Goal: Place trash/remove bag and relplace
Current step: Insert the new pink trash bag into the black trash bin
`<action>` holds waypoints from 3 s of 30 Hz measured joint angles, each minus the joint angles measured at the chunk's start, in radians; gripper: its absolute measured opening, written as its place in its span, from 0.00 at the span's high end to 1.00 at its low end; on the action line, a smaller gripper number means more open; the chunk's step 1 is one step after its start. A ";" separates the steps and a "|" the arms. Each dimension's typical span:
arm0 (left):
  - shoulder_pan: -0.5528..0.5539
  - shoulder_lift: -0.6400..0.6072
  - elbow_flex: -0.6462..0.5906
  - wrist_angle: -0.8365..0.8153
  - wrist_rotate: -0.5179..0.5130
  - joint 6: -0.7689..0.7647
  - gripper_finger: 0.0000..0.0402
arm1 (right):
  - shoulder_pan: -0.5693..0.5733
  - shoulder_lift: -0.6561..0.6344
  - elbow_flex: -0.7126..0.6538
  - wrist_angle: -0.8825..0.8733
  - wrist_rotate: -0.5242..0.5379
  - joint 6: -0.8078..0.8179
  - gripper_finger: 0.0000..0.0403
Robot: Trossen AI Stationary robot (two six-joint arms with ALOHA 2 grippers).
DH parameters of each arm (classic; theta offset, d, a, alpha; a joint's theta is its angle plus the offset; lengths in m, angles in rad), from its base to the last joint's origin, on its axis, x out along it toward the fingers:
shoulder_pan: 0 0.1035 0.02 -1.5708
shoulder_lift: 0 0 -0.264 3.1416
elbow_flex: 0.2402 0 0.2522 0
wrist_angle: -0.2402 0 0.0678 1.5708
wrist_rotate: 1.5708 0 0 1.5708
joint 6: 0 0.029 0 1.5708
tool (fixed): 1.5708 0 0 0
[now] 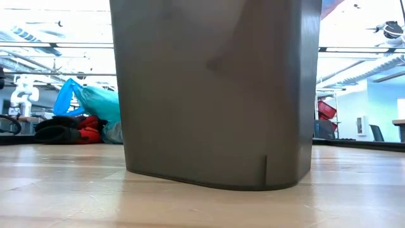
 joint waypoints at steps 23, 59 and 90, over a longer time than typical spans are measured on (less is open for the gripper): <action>0.127 0.216 -0.132 0.408 0.329 -0.178 1.00 | -0.105 -0.292 0.001 -0.358 0.131 -0.051 1.00; 0.210 -0.204 -0.260 0.095 0.309 -0.182 1.00 | -0.686 -0.292 -0.555 0.208 -0.754 -0.635 1.00; 0.066 -0.094 -0.435 0.558 0.262 -0.355 1.00 | -0.772 -0.292 -0.708 0.310 -0.731 -0.695 1.00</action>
